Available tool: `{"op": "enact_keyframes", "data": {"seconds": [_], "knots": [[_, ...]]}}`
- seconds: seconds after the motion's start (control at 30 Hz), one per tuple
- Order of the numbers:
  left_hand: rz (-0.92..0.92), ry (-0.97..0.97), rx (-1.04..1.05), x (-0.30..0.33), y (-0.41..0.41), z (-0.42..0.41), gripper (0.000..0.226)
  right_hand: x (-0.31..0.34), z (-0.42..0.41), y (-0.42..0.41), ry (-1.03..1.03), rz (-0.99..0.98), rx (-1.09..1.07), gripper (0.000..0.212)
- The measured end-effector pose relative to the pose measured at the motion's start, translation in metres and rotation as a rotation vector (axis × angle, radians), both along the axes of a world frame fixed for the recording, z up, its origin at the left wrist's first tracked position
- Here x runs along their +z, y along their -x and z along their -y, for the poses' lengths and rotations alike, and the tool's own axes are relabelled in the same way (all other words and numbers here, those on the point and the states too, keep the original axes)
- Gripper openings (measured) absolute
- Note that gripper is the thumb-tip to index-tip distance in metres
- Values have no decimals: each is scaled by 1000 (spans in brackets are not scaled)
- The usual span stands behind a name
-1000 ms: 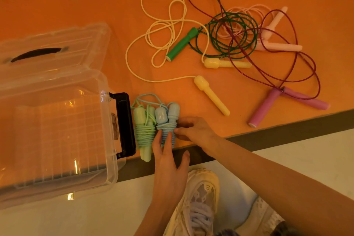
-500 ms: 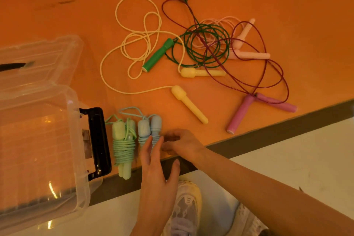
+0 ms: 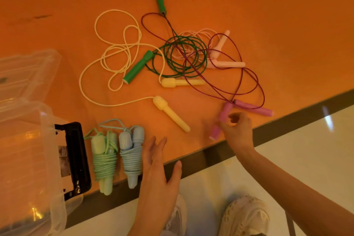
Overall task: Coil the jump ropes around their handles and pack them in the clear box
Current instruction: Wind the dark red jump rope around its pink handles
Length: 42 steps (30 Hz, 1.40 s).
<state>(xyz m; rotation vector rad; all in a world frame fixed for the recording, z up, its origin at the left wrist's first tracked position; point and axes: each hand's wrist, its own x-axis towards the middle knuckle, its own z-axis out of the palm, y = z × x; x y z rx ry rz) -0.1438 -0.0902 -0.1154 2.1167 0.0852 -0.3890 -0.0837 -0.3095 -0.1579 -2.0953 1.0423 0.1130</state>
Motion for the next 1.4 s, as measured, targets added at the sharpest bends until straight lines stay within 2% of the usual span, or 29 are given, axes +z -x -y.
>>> {"op": "enact_keyframes", "data": {"seconds": [0.1,0.2,0.23,0.3,0.33,0.37,0.43,0.53,0.67,0.77,0.87,0.93,0.97,1.03,1.13,1.2,1.27,1.33,1.4], "knots": [[-13,-1,-35,0,0,1,58,-20,2,0,-41,-225,4,62],[-45,-2,-61,2,-1,2,57,-27,6,-4,17,-366,77,48],[-47,2,-63,3,-1,2,56,-26,10,-8,-52,-377,58,43],[-36,30,-49,4,-3,2,55,-12,13,-13,-482,-273,-96,45],[-25,55,-29,5,-4,3,53,0,12,-13,-712,-146,-163,46],[-11,78,0,6,-6,3,50,13,9,-11,-833,3,-173,43],[18,118,57,10,-9,4,45,42,-2,1,-814,221,-47,35],[-30,184,79,21,-15,9,50,77,-27,29,-752,304,207,32],[-147,254,-35,32,-19,20,44,77,-59,63,-681,131,475,28],[-166,227,-84,31,-19,23,13,71,-71,72,-671,20,562,34],[-190,225,-68,27,-16,20,14,68,-63,67,-668,-76,638,30],[-212,208,-64,24,-13,19,17,63,-50,62,-589,-123,656,27],[-231,217,-56,24,-12,18,18,60,-42,60,-541,-136,608,24],[-264,225,-50,23,-11,16,20,57,-27,55,-492,-144,375,21],[-268,209,-64,21,-8,15,25,55,-1,42,-338,60,-112,27],[-281,198,-86,20,-8,16,32,52,17,26,-319,143,-309,21],[-295,203,-108,20,-8,17,36,47,26,8,-468,63,-333,16],[-288,206,-128,23,-8,20,37,42,25,-10,-761,-28,-277,22],[-276,199,-136,22,-7,21,38,45,17,-27,-1052,-3,-269,26]]}}
